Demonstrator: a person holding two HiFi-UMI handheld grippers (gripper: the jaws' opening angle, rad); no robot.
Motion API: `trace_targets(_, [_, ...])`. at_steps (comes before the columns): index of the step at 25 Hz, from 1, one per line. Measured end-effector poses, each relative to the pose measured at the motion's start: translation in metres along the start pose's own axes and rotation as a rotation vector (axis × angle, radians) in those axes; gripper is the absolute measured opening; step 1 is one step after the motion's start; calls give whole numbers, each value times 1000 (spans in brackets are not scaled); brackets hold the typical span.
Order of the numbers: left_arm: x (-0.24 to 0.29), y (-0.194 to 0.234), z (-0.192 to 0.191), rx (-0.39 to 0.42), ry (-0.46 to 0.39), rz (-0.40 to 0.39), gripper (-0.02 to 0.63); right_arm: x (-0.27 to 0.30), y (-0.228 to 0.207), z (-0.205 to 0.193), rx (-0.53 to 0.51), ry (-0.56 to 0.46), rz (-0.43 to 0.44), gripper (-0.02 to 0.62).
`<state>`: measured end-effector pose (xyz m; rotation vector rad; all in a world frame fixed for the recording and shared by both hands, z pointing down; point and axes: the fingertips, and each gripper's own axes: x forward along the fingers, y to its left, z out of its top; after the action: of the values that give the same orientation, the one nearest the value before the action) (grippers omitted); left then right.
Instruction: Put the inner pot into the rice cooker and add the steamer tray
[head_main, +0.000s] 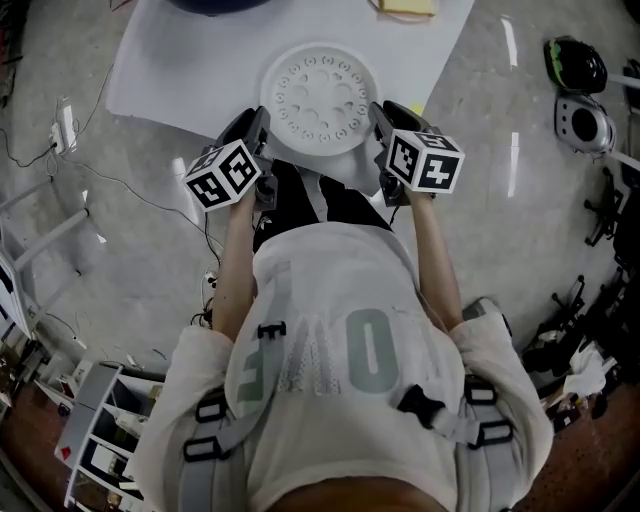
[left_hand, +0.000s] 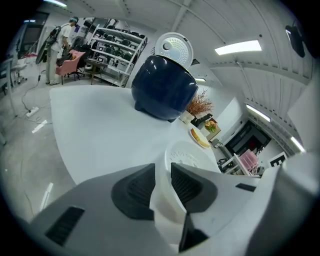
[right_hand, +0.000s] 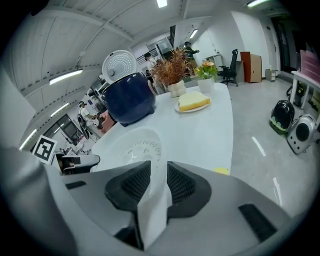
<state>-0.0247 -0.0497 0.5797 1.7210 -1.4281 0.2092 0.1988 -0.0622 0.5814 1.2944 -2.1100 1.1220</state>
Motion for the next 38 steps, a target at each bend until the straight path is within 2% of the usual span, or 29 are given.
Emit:
trace_targets(13, [3, -5, -4, -70, 15, -80, 83, 6, -2, -5, 33, 12, -17, 81])
trace_targets(20, [12, -5, -4, -63, 29, -88, 61, 7, 0, -3, 33, 7, -52, 75])
trace_targets(24, [15, -8, 4, -26, 37, -82, 58, 6, 0, -2, 30, 9, -64, 75])
trace_targets(38, [0, -8, 58, 2, -39, -88, 54, 4, 34, 61, -40, -108, -53, 63])
